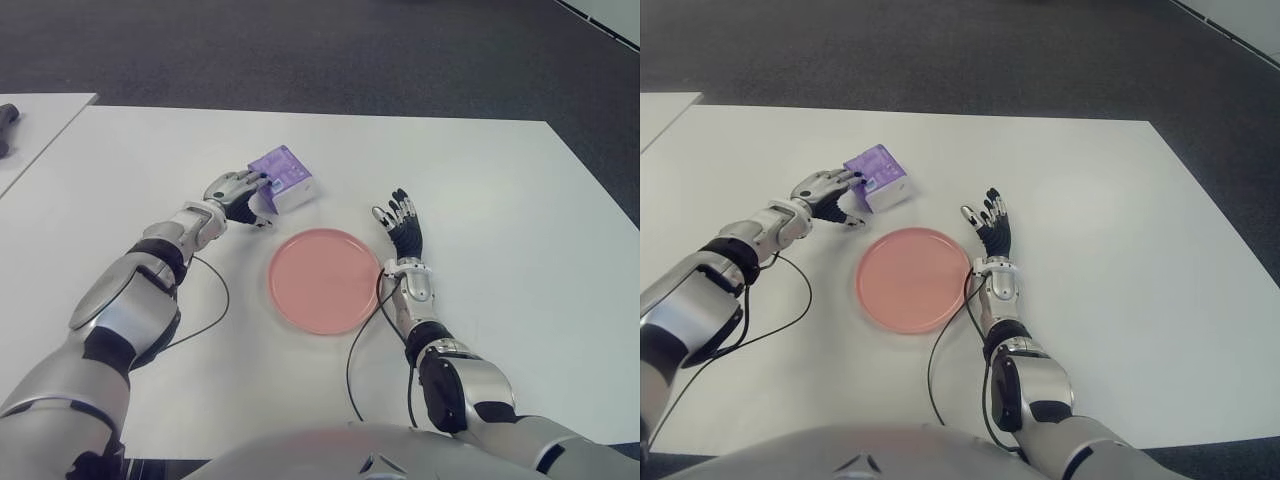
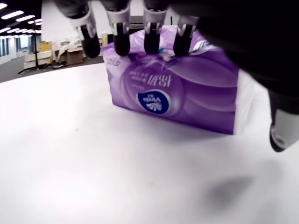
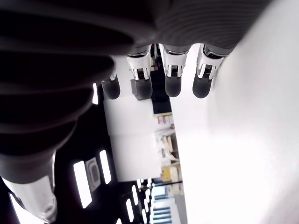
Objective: Put the tissue paper into the plate.
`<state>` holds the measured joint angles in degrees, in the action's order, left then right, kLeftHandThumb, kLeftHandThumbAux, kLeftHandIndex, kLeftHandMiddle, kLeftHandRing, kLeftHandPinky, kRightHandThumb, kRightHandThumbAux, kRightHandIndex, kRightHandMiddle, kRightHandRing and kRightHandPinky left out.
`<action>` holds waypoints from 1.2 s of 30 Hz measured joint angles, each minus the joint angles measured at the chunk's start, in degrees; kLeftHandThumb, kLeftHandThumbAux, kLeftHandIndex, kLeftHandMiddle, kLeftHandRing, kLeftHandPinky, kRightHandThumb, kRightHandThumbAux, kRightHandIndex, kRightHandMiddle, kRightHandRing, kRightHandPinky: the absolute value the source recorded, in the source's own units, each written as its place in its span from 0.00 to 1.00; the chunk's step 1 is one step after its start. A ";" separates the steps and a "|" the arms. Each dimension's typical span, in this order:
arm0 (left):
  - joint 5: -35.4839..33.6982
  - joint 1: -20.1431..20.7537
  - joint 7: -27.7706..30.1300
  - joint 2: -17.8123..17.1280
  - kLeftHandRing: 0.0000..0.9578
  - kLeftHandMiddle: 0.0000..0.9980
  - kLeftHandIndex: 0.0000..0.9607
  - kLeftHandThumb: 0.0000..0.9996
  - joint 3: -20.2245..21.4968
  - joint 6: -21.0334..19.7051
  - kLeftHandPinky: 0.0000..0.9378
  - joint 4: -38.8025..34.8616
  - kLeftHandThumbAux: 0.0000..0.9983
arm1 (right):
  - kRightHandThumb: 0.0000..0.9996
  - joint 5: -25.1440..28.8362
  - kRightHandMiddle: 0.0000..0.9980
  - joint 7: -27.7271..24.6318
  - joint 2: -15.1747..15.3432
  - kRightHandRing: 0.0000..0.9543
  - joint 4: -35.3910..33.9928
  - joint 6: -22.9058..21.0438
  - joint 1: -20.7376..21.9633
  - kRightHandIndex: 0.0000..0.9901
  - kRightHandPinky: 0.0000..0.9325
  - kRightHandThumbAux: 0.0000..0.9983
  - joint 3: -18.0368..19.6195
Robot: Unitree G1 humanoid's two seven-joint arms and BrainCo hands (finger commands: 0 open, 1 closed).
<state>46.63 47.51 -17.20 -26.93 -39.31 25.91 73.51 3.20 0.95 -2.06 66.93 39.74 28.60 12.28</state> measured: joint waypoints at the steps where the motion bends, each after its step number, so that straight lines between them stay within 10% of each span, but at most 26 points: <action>1: -0.04 -0.49 0.72 -0.76 0.06 0.07 0.10 0.00 -0.05 1.16 0.10 -1.60 0.49 | 0.12 0.00 0.06 -0.16 -0.03 0.04 -0.01 0.00 -0.01 0.04 0.09 0.66 0.01; 17: -8.46 -11.33 22.50 -15.54 0.06 0.07 0.10 0.00 3.47 9.91 0.10 -32.24 0.52 | 0.14 0.34 0.07 -0.88 -0.47 0.05 -0.78 -0.02 -0.05 0.07 0.09 0.63 0.29; 36: -12.39 -25.28 53.56 -29.67 0.08 0.09 0.10 0.00 9.55 3.53 0.12 -65.23 0.59 | 0.11 0.51 0.05 -1.23 -0.21 0.03 -0.08 -1.84 0.62 0.04 0.05 0.65 0.58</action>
<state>34.24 22.23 36.37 -56.60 -29.75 29.44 8.28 3.72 -0.28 -2.27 66.85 37.90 29.22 12.86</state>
